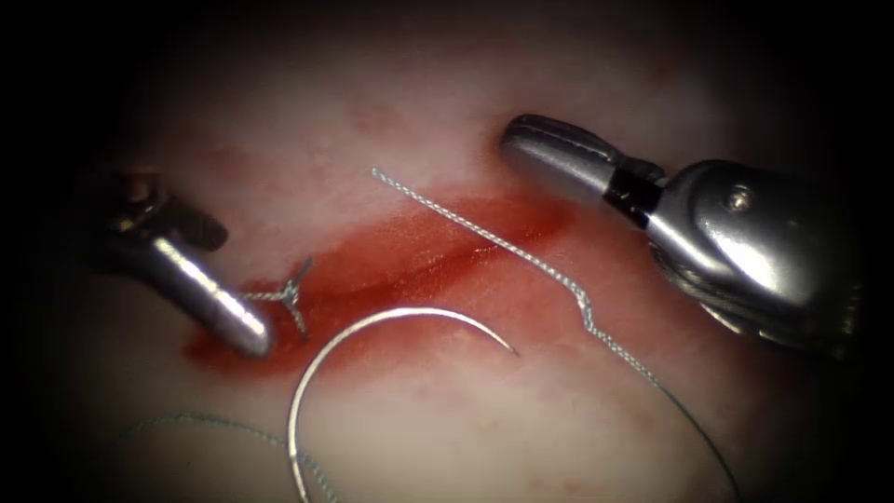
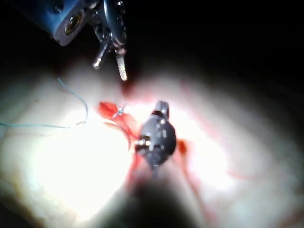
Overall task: Wound Closure
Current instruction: Pick up the needle with the left gripper.
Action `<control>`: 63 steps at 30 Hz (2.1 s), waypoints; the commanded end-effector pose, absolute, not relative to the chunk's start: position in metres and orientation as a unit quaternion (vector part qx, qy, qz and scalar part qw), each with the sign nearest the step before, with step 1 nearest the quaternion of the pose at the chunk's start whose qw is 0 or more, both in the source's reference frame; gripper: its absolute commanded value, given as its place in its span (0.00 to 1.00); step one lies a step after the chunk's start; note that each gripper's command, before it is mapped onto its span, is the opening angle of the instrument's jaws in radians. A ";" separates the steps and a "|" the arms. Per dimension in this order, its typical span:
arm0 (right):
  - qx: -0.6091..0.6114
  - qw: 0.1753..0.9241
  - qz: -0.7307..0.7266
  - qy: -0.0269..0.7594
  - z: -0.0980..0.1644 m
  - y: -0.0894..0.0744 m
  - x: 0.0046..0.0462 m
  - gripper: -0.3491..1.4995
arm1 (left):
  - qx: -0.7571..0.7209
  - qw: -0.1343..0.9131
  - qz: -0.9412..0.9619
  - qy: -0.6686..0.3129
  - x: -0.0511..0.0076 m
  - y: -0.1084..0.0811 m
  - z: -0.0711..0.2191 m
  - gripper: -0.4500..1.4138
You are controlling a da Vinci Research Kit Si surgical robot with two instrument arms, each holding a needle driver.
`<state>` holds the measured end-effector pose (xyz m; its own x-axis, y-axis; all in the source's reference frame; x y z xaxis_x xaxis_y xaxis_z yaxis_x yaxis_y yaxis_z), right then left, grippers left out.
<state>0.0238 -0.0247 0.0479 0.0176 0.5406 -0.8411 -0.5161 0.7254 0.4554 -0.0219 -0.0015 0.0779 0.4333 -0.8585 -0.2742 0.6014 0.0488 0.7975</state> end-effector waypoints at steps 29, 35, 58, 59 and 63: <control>0.010 0.711 0.370 0.598 0.047 -0.024 0.0255 0.16 | 0.508 0.563 -0.650 -0.051 -0.0252 -0.004 0.083 0.52; 0.012 0.711 0.368 0.599 0.047 -0.024 0.0258 0.16 | 0.502 0.567 -0.651 -0.053 -0.0254 -0.005 0.084 0.37; 0.018 0.711 0.363 0.602 0.047 -0.025 0.0262 0.22 | 0.391 0.767 -0.455 -0.228 -0.0278 -0.003 0.086 0.73; 0.018 0.711 0.363 0.602 0.047 -0.025 0.0262 0.22 | 0.391 0.767 -0.455 -0.228 -0.0278 -0.003 0.086 0.73; 0.020 0.711 0.362 0.602 0.047 -0.025 0.0262 0.21 | 0.307 0.852 -0.294 -0.305 -0.0288 -0.003 0.085 0.68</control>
<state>0.0251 -0.0253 0.0477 0.0183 0.5413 -0.8407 -0.4932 0.7363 0.4633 -0.0286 -0.0037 0.0852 0.6417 -0.6894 0.3361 0.3098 0.6339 0.7087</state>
